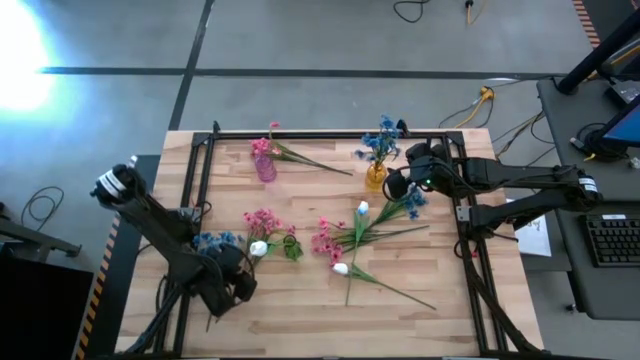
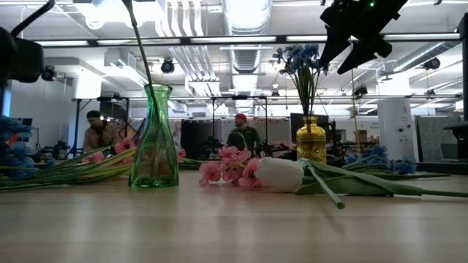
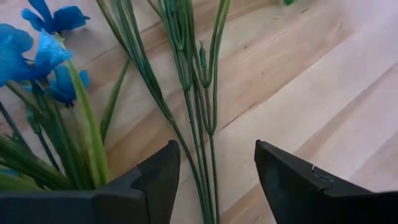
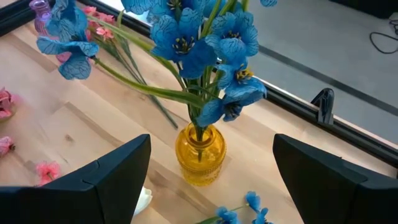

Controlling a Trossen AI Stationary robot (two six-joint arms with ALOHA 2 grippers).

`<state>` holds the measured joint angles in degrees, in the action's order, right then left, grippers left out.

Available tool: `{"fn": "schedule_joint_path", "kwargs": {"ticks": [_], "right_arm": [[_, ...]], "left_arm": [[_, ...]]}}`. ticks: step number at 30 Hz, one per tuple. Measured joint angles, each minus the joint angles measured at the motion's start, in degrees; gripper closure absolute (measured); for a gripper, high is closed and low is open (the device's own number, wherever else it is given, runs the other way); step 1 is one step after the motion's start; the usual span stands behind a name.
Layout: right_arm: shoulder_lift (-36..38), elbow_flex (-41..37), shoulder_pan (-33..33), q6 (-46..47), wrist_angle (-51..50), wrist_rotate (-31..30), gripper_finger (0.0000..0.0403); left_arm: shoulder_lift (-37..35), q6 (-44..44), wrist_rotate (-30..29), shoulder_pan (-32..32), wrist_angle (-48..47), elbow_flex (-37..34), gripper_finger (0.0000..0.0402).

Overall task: Sort flowers into vase by color
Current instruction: Put the bottom left pink flowers into the pink vase

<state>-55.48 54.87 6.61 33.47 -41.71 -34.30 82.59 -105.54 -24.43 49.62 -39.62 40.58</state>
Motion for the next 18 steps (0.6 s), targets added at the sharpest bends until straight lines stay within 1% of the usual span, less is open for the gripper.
{"fn": "schedule_joint_path", "kwargs": {"ticks": [13,18], "right_arm": [[0.0,0.0,0.0,0.0,0.0,0.1,0.0072],[0.0,0.0,0.0,0.1,0.0,0.3,0.0074]], "left_arm": [[7.4,0.0,-1.1,0.1,5.3,0.2,0.0217],[8.6,-2.9,-1.4,0.1,5.5,0.3,0.0217]]}}
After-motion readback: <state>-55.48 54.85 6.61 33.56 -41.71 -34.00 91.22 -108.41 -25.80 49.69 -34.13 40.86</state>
